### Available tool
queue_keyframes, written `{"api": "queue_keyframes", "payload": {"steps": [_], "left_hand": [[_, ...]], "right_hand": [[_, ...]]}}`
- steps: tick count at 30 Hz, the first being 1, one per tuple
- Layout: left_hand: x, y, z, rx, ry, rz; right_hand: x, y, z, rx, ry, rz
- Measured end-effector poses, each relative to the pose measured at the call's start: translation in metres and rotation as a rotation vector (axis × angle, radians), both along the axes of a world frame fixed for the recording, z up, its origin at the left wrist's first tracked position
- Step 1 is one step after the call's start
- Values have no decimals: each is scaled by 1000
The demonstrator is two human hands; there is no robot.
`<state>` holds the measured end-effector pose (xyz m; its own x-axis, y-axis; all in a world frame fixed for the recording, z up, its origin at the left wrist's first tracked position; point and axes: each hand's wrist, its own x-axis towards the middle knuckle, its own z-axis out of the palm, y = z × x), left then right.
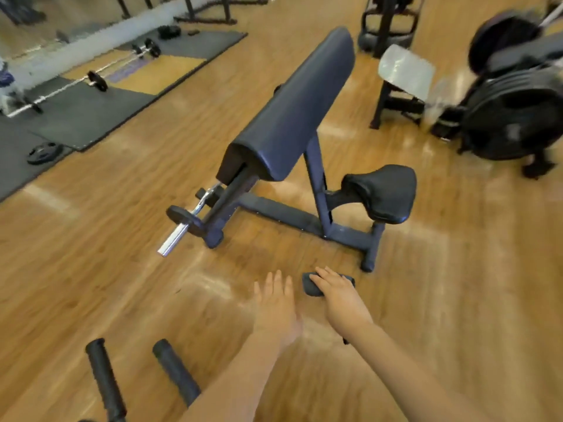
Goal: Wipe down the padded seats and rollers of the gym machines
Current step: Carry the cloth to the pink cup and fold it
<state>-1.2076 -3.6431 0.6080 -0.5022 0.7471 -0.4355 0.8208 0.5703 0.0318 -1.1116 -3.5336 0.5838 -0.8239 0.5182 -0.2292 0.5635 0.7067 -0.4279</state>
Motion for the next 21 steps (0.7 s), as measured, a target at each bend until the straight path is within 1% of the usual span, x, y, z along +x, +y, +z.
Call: {"api": "queue_keyframes", "payload": {"steps": [6, 9, 12, 15, 17, 19, 21], "left_hand": [[44, 123, 32, 100, -21, -307], [60, 181, 38, 153, 0, -426], [78, 228, 40, 197, -54, -515], [84, 272, 32, 175, -61, -613], [87, 304, 30, 132, -64, -683], [93, 335, 27, 123, -30, -752], [99, 365, 22, 112, -12, -832]], "right_hand": [[61, 93, 46, 96, 27, -326], [83, 126, 57, 138, 29, -437], [106, 156, 59, 129, -8, -542], [124, 192, 50, 173, -45, -669], [133, 210, 46, 125, -78, -766], [143, 231, 42, 112, -108, -813], [155, 249, 41, 151, -124, -837]]}}
